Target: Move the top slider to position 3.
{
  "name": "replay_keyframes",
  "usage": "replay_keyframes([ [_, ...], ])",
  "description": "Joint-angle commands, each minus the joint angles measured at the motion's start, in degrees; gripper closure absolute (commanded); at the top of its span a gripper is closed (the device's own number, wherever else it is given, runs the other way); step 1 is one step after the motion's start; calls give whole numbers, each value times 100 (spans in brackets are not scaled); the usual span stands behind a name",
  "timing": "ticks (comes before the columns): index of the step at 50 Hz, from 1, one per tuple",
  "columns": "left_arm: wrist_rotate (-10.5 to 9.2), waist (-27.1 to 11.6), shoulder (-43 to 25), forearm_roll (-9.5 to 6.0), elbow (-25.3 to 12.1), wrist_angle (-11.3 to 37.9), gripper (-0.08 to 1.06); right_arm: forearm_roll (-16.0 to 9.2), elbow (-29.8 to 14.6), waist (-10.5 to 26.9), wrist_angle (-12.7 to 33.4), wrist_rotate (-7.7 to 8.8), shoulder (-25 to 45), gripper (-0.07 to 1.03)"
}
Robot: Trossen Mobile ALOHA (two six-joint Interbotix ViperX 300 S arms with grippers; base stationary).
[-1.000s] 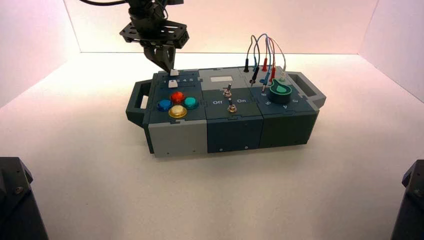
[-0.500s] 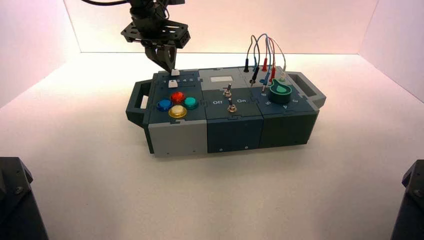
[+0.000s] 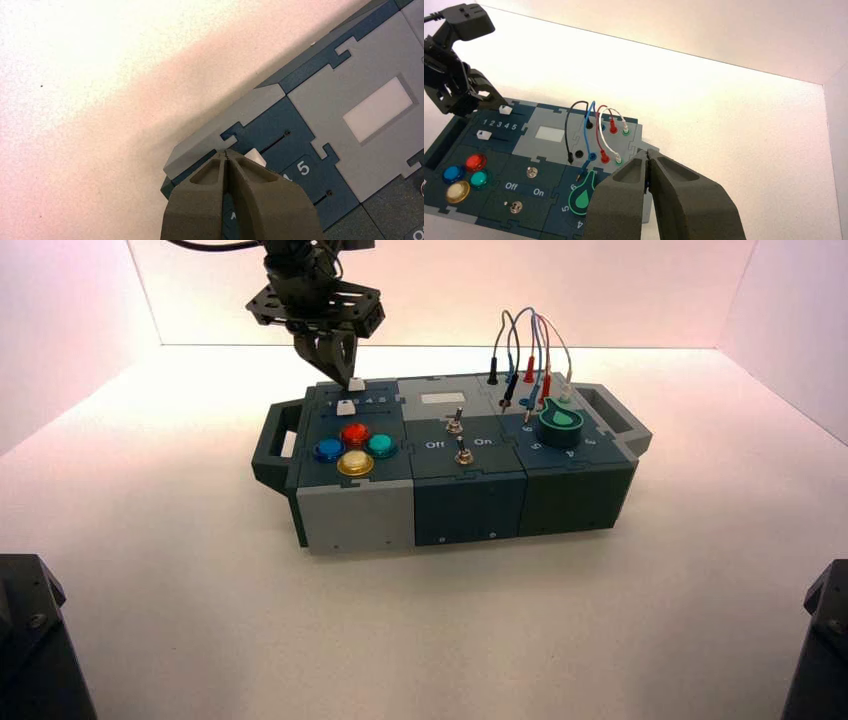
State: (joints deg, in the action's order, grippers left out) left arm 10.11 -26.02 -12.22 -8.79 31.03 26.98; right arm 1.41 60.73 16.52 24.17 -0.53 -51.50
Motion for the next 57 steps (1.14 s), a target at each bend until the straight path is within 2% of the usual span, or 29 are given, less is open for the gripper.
replay_keyframes([
  [1, -9, -70, 70, -9, -114, 9, 101, 9, -114, -35, -26, -9, 18, 99],
  [16, 9, -26, 237, 62, 62, 0, 101, 9, -123, -26, -18, -9, 18, 99],
  [30, 9, 264, 844, 79, 308, 79, 101, 0, -114, -35, 9, -9, -62, 99],
  [40, -9, 176, 1582, 79, 387, 923, 101, -9, -123, -35, 53, -62, -18, 99],
  [47, -35, 79, 2092, 79, 598, 1125, 101, -26, -149, -35, 167, -70, 114, 99],
  [57, -53, 79, 2637, 70, 765, 1134, 101, -53, -158, -26, 229, -70, 211, 99],
])
